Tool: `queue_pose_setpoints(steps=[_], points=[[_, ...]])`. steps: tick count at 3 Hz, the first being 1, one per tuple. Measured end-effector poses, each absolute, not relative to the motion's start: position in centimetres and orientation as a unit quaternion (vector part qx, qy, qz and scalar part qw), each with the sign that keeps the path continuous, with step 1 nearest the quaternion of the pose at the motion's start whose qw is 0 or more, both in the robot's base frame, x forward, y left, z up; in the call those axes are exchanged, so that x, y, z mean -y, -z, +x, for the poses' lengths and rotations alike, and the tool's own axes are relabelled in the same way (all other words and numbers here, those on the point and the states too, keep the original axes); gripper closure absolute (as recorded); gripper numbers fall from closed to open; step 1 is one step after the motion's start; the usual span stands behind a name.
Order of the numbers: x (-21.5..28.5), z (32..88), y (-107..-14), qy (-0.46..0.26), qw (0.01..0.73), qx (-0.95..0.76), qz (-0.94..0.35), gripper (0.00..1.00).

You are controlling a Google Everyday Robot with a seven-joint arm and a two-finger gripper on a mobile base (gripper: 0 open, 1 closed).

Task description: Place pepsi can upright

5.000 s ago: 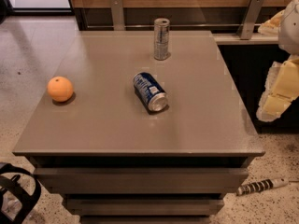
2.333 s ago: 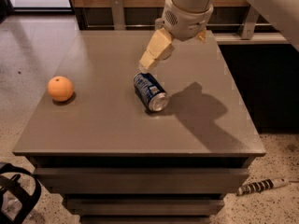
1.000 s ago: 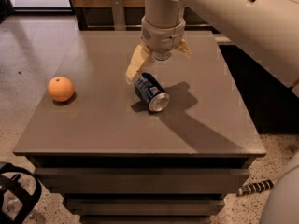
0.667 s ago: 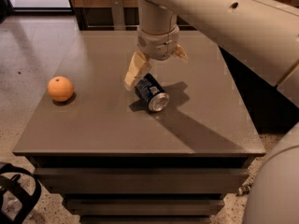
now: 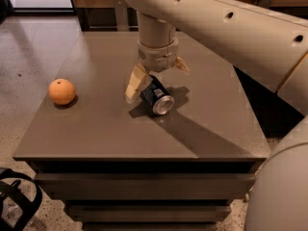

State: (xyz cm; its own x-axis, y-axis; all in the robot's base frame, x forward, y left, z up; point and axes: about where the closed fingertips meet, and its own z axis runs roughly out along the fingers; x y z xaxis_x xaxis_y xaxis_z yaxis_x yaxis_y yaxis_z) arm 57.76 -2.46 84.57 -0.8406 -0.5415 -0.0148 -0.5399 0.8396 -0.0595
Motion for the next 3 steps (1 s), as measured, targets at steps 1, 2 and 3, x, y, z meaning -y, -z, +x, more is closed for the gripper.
queue_pose_setpoints(steps=[1, 2, 3], points=[[2.22, 58.14, -84.55, 0.024, 0.024, -0.959, -0.282, 0.17], [2.01, 58.4, -84.47, 0.022, 0.029, -0.959, -0.282, 0.41], [1.81, 58.63, -84.36, 0.02, 0.034, -0.958, -0.283, 0.64]])
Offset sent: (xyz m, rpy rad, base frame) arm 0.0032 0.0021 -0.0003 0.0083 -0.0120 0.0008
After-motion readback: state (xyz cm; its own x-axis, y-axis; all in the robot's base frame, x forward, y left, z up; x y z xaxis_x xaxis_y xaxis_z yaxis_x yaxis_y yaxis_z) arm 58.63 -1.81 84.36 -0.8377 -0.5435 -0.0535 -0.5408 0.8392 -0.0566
